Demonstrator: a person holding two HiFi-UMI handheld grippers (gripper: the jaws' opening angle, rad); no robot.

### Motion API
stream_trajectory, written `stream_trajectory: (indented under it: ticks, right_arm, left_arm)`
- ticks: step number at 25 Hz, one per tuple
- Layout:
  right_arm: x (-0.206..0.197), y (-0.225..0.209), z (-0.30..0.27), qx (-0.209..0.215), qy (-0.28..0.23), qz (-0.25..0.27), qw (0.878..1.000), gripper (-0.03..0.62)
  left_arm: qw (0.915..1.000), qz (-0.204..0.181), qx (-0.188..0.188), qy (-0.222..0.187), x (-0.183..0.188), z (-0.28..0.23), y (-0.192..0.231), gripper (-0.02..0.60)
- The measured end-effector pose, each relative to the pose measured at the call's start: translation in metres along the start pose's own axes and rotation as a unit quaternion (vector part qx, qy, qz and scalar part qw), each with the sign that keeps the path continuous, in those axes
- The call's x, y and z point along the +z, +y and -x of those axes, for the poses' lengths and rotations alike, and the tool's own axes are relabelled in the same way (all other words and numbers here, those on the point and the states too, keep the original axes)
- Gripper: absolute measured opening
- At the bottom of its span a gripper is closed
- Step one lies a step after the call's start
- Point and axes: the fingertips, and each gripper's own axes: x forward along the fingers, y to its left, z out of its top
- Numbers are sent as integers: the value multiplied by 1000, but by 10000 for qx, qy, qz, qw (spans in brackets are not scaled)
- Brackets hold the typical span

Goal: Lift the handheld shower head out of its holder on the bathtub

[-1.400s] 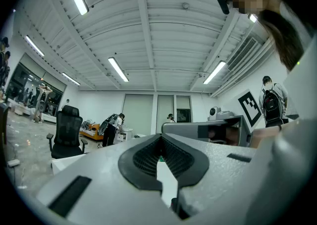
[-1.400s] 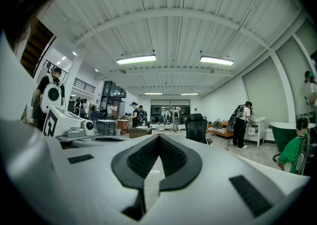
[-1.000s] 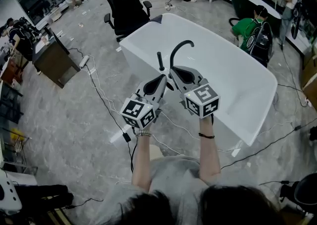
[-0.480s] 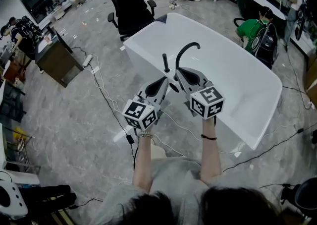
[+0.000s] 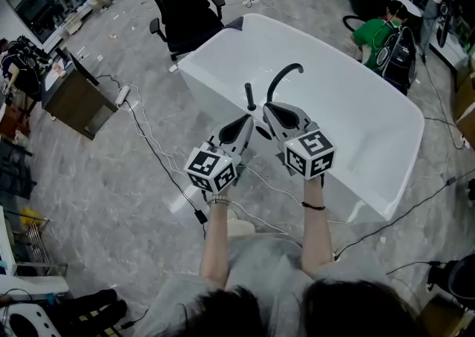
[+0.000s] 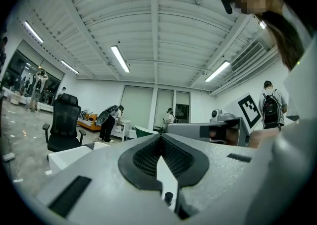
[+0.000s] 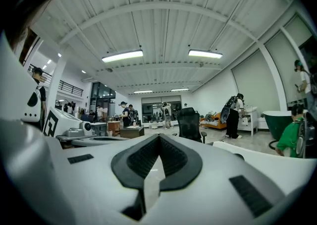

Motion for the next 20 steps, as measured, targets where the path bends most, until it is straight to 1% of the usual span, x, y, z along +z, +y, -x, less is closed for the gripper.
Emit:
stream_trajectory:
  ticks: [9,15,20]
  right_arm:
    - [-9,-6,-44,-436,41,-112,9990,0]
    - [-16,-6,-73,-814,25,-171,9965,0]
    - [-22,-1,-89,-1078,85,-248,9938,0]
  left_arm:
    - [9992,65,-355,148,-3,-4,51,5]
    - [9974,102,-656,270,-8,-2,83,5]
    - [9954,175,-877,354,-11,3,101,5]
